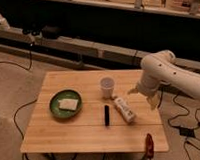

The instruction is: Knock the eraser over

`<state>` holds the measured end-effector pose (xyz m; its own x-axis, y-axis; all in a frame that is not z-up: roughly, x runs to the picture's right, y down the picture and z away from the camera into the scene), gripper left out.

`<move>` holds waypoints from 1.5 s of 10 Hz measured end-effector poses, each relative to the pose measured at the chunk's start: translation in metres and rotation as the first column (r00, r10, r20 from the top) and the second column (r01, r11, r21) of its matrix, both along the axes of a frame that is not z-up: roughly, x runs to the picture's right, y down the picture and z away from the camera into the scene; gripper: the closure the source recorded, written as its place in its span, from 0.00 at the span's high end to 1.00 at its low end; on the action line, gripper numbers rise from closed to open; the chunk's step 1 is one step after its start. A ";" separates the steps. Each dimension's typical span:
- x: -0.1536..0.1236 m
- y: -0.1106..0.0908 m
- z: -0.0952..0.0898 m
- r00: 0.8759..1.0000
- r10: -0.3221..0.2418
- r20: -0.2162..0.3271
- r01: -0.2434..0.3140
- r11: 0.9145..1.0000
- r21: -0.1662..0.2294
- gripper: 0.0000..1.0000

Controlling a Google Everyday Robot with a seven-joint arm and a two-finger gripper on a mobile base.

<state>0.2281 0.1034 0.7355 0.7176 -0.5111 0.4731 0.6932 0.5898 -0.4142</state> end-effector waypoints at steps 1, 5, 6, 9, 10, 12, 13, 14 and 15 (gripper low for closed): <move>0.000 0.000 0.000 1.000 0.000 0.000 0.000 1.000 0.000 0.80; -0.020 0.003 -0.002 0.997 -0.015 0.073 0.014 1.000 0.005 0.61; -0.030 0.008 0.000 0.995 -0.026 0.096 0.026 1.000 -0.002 0.50; -0.026 0.027 0.016 0.998 -0.043 0.045 0.045 0.998 -0.038 0.21; -0.021 0.034 0.024 0.999 -0.025 0.025 0.026 0.999 -0.045 0.08; -0.037 0.038 0.035 0.997 -0.023 0.072 0.025 0.999 -0.039 0.00; -0.050 0.039 0.038 0.993 -0.038 0.109 0.042 0.999 -0.035 0.00; -0.065 0.041 0.039 0.986 -0.063 0.151 0.068 0.997 -0.031 0.00; -0.081 0.043 0.039 0.977 -0.092 0.191 0.099 0.995 -0.028 0.00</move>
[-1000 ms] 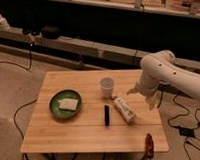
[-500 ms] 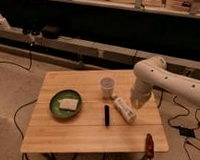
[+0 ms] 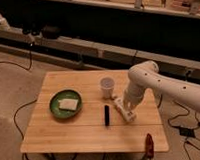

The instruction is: Knock the eraser over

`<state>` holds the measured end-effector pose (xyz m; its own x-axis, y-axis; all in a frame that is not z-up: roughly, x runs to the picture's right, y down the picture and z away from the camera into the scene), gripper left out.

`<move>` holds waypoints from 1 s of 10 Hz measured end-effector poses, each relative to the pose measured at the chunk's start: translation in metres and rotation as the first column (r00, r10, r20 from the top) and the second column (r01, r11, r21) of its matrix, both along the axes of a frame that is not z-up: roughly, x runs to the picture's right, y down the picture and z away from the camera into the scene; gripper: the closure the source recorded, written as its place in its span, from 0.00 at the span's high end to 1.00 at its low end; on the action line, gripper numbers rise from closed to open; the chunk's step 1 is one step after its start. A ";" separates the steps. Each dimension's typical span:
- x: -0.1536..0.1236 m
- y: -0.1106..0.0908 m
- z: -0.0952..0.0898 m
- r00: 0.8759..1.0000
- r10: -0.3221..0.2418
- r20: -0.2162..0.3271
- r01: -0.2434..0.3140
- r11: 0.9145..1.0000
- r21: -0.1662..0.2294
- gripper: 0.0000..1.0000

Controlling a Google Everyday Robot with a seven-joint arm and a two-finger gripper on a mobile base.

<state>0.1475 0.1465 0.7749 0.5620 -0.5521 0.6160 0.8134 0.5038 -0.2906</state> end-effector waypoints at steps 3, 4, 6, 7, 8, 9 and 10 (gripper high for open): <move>-0.040 0.020 0.006 0.994 -0.088 0.072 0.090 0.995 -0.034 0.00; -0.052 0.029 0.015 0.990 -0.115 0.084 0.119 0.992 -0.047 0.00; -0.094 0.031 0.043 0.979 -0.155 0.131 0.156 0.988 0.002 0.00; -0.129 0.023 0.051 0.969 -0.160 0.186 0.153 0.987 0.054 0.00; -0.158 0.010 0.046 0.954 -0.167 0.249 0.141 0.983 0.118 0.00; -0.179 -0.004 0.033 0.936 -0.178 0.304 0.125 0.975 0.184 0.02; -0.190 -0.015 0.018 0.920 -0.191 0.343 0.113 0.965 0.235 0.05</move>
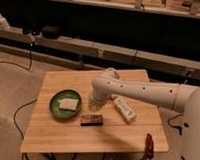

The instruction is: Knock the eraser over

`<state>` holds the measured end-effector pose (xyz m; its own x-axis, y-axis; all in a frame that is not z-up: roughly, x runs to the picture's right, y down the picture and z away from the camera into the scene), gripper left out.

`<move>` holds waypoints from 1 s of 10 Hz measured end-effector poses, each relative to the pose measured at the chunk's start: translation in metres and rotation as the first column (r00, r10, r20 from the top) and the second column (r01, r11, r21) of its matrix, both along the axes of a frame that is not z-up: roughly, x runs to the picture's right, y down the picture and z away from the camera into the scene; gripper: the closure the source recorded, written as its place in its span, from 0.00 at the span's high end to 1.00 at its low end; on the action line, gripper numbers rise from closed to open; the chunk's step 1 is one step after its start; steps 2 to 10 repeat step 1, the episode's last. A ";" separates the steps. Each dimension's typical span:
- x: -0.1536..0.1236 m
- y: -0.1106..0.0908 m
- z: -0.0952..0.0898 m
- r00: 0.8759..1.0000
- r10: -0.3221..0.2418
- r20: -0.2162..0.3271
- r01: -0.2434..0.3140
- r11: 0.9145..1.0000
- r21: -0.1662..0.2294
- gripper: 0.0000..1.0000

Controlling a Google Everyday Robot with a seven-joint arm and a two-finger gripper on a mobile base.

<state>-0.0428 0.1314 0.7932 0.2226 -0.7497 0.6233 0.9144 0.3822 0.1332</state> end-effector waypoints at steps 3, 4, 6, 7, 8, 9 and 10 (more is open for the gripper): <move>-0.005 -0.006 -0.008 1.000 0.000 0.025 -0.001 1.000 0.025 0.05; -0.005 -0.006 -0.008 1.000 0.000 0.025 -0.001 1.000 0.025 0.05; -0.005 -0.006 -0.008 1.000 0.000 0.025 -0.001 1.000 0.025 0.05; -0.005 -0.006 -0.008 1.000 0.000 0.025 -0.001 1.000 0.025 0.05; -0.005 -0.006 -0.008 1.000 0.000 0.025 -0.001 1.000 0.025 0.05; -0.005 -0.006 -0.008 1.000 0.000 0.025 -0.001 1.000 0.025 0.05; -0.005 -0.006 -0.008 1.000 0.000 0.025 -0.001 1.000 0.025 0.05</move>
